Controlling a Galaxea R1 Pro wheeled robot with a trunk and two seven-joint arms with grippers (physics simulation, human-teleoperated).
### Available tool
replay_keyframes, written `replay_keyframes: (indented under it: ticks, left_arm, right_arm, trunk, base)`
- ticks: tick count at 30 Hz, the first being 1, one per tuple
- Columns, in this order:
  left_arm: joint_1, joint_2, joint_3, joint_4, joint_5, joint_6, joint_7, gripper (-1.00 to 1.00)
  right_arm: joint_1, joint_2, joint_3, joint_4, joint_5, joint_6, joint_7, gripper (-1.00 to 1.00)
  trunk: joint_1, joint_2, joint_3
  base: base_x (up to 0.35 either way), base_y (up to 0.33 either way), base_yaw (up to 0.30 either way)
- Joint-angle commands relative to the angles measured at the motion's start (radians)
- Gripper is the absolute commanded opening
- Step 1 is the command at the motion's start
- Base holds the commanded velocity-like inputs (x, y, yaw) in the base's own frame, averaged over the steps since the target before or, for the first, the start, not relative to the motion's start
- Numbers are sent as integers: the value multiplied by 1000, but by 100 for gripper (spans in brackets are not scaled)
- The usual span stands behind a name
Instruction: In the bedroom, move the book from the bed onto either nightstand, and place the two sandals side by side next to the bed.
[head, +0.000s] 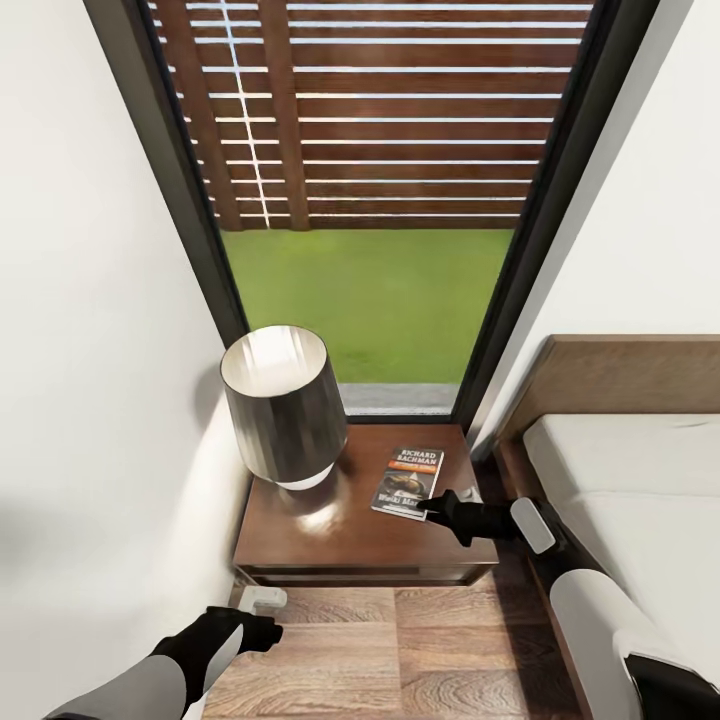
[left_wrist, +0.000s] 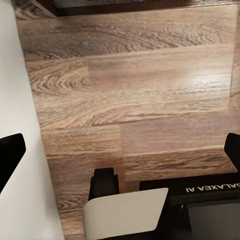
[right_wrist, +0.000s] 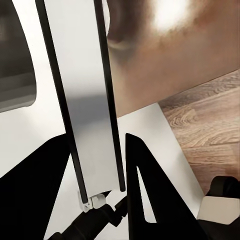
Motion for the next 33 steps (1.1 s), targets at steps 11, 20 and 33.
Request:
replay_keyframes:
  ticks: [11,20,33]
  left_arm:
    - [0,1,-8,-1,8,4,0,100]
    - [0,1,-8,-1,8,4,0,100]
    - [0,1,-8,-2,8,3,0,100]
  right_arm:
    - [-1,2,-5,0,8,5,8,-100]
    - [-2,2,-5,0,10,5,8,-100]
    - [-2,2,-5,1,10,5,8,-100]
  trunk:
    - [0,-1,-1]
    - [12,-22,-10]
    - [35,-64,-29]
  base:
    - [0,0,0]
    - [0,0,0]
    - [0,0,0]
